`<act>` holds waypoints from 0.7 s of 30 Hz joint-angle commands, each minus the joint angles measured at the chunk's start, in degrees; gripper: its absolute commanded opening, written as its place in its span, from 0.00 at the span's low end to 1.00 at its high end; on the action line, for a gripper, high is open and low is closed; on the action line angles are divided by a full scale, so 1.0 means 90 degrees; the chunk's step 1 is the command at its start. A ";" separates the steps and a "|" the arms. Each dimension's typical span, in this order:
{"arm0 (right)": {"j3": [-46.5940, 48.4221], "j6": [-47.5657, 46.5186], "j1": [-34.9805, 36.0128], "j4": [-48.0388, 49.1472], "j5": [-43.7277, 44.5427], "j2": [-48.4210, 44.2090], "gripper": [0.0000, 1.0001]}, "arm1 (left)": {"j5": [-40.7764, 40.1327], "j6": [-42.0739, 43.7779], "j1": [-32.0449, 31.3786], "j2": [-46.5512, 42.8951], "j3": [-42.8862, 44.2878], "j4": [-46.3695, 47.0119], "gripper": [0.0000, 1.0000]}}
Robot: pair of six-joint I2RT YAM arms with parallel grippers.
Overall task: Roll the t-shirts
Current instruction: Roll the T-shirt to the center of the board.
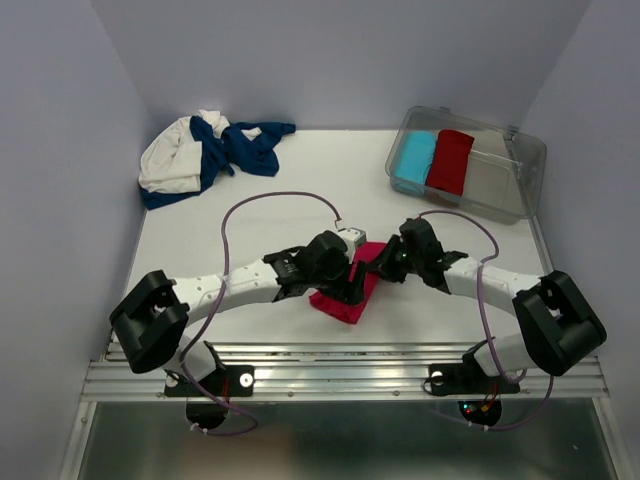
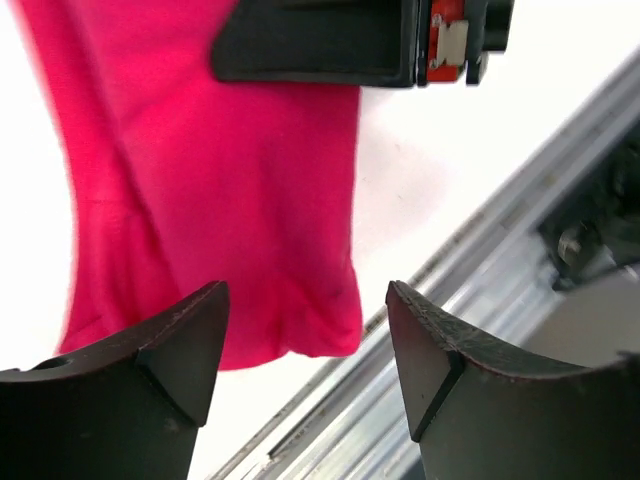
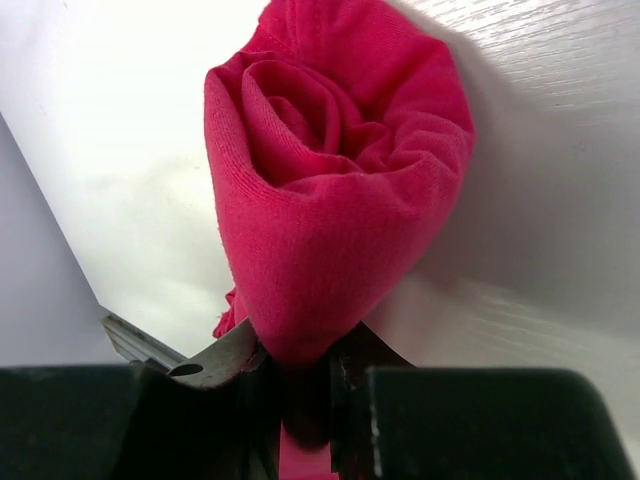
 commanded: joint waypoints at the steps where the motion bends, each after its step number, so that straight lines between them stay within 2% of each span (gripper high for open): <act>1: 0.0110 0.0354 0.0061 -0.0309 0.0433 -0.0312 0.01 | -0.1740 0.0153 -0.0512 -0.0449 0.0579 -0.1125 0.75; 4: 0.0061 0.0647 0.0061 -0.0516 0.0676 -0.0439 0.01 | -0.2739 -0.0052 -0.1059 -0.0537 0.0862 -0.1341 0.79; 7: 0.0003 0.0853 0.0061 -0.0526 0.0765 -0.0527 0.01 | -0.3229 -0.0131 -0.1266 -0.0383 0.0970 -0.1351 0.80; 21: 0.0149 0.0931 0.0061 -0.0662 0.0785 -0.0586 0.01 | -0.4442 0.0015 -0.2145 0.0995 0.1614 -0.1575 0.81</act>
